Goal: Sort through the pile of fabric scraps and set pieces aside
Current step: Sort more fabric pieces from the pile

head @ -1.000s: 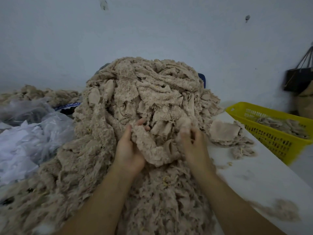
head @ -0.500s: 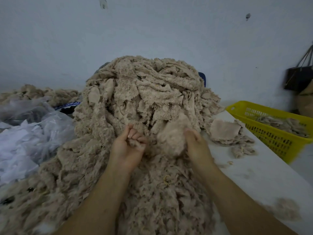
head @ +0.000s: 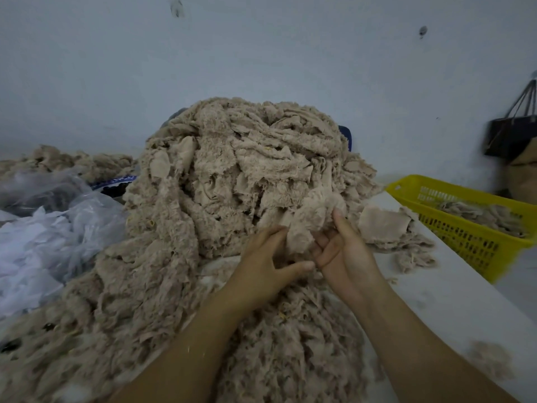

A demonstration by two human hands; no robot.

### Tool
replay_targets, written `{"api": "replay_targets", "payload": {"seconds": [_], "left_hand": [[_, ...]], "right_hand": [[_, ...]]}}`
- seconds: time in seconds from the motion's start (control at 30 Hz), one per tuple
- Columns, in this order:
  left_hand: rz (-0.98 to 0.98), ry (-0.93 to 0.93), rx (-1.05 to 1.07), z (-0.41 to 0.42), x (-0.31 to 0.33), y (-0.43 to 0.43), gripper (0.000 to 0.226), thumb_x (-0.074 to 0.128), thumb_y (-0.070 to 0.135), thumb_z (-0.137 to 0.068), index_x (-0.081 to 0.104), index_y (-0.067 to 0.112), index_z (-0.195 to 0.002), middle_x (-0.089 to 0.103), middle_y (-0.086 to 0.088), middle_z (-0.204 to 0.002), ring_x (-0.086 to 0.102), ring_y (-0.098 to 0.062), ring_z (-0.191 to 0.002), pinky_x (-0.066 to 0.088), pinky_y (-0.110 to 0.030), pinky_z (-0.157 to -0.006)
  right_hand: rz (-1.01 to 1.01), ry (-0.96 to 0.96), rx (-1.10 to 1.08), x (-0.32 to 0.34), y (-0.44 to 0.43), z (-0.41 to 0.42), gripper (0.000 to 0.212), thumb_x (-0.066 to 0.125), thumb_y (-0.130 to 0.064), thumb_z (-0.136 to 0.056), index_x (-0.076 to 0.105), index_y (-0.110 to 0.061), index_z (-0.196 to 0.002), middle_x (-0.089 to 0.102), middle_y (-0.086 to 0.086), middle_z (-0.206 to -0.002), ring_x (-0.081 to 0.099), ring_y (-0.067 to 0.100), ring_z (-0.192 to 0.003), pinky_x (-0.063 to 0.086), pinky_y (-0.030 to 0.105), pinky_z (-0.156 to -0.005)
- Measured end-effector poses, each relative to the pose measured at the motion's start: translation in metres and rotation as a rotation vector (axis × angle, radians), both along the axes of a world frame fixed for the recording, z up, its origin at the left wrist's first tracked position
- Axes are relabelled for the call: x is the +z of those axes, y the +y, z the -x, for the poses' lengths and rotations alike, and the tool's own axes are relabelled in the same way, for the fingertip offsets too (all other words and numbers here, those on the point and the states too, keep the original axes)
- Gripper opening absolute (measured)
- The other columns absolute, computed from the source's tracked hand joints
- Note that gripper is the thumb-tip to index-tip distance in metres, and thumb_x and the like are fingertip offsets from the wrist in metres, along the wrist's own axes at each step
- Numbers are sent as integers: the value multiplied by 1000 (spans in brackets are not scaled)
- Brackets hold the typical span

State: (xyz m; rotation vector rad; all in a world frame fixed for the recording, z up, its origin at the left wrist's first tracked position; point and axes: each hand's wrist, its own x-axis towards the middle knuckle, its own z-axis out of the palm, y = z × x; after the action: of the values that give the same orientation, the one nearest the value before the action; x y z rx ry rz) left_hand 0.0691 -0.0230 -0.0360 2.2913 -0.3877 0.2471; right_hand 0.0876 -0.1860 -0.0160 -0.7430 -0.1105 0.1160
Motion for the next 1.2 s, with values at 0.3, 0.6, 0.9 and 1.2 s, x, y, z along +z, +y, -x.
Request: {"api": "replay_targets", "payload": {"seconds": [0.3,0.6,0.9,1.2], "left_hand": [[1257,420,44,3,19,11,27,45,22,-105,71,15,-101,65,-3,-81,54,-8,-50,46,-27,-49],[1771,401,-32,2,29,21,33,49,16,-102,71,6,-80,68,-8,-86,69,-14,-68,57,-22,-56],[1836,361,-70,-6,26,27,20,37,21,-107,50,13,-95,46,3,-55,39,-4,-42,40,-16,-40],[1797,328,-113,-7,20,28,33,35,24,-109,43,19,-77,31,8,-49,25,-6,-38,42,-17,-50]], "right_hand": [[181,-43,-120,-4,0,-3,36,48,-31,-102,55,-5,-126,71,12,-116,71,22,-103,59,31,-85],[1064,-414,-54,-22,20,12,40,52,-69,-87,58,-32,-72,54,-15,-62,52,2,-58,41,29,-59],[562,-102,-191,-7,15,4,41,51,-45,-99,62,-11,-79,59,-4,-55,54,14,-52,44,25,-50],[479,14,-272,-10,12,-2,25,53,-52,-95,66,-33,-86,71,-17,-74,68,4,-80,51,30,-82]]}}
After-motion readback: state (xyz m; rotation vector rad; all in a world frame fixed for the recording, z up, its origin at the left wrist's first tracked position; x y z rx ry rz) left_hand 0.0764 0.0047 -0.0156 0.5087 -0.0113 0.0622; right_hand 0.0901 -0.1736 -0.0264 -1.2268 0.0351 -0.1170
